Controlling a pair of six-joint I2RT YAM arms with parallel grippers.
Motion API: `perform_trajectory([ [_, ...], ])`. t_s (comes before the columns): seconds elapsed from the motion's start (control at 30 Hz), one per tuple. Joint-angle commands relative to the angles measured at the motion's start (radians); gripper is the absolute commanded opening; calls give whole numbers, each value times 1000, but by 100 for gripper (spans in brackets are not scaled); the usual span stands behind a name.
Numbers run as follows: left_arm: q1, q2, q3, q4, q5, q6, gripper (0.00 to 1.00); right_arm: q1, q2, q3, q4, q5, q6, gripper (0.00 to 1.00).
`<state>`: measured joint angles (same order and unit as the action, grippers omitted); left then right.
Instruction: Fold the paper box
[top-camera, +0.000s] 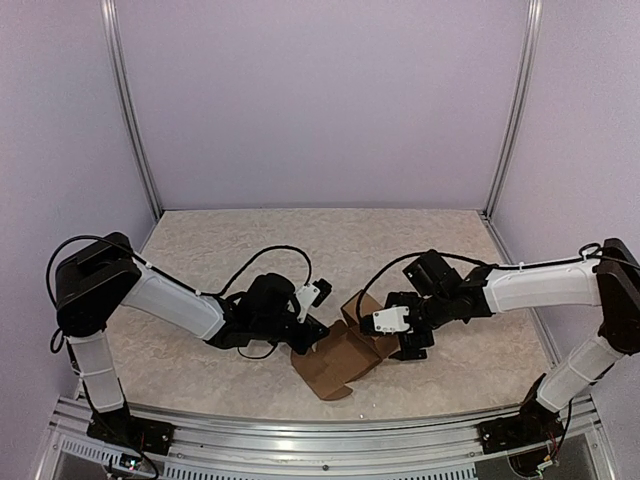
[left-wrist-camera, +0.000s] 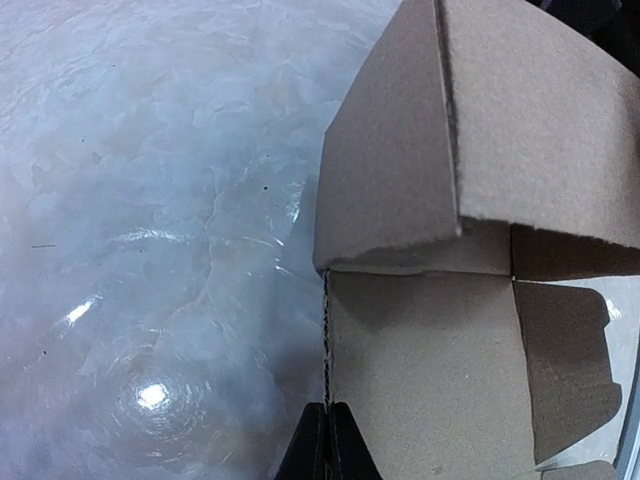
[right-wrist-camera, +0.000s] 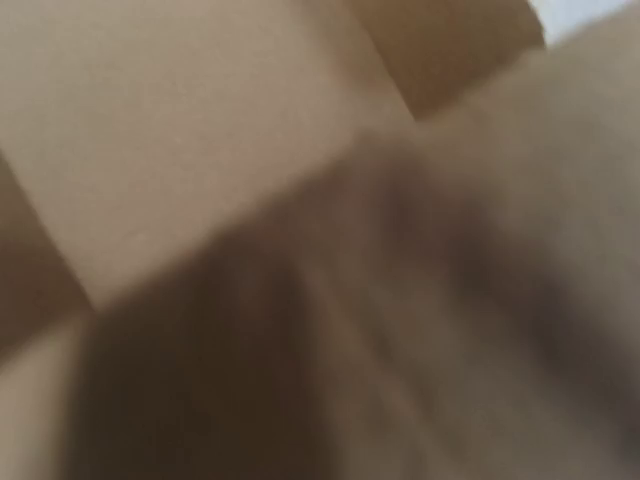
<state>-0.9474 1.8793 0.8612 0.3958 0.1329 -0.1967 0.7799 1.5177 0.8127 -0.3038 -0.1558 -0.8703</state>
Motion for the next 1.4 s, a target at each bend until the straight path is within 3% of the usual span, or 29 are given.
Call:
perform_trajectory([
  [0.0,2,-2,-15,14,34,-4,2,15,4,-24,55,-17,81,100],
  [0.37,-5,-31,-65,55,39,37,4,-40,8,18,-40,-61,92,100],
  [0.63,-2,-40,-35,57,24,187,0,-74,-30,52,-108,-172,110,100],
  [0.83,-4,6,46,5,3,290,0,-68,-6,96,-81,-134,215,100],
  [1.13,-1,65,46,63,-47,294,0,12,11,119,-78,-12,177,100],
  [1.27,-1,76,28,96,-74,286,4,13,57,132,-82,-1,185,99],
  [1.37,-2,53,9,110,-94,271,13,12,75,130,-73,-12,200,98],
])
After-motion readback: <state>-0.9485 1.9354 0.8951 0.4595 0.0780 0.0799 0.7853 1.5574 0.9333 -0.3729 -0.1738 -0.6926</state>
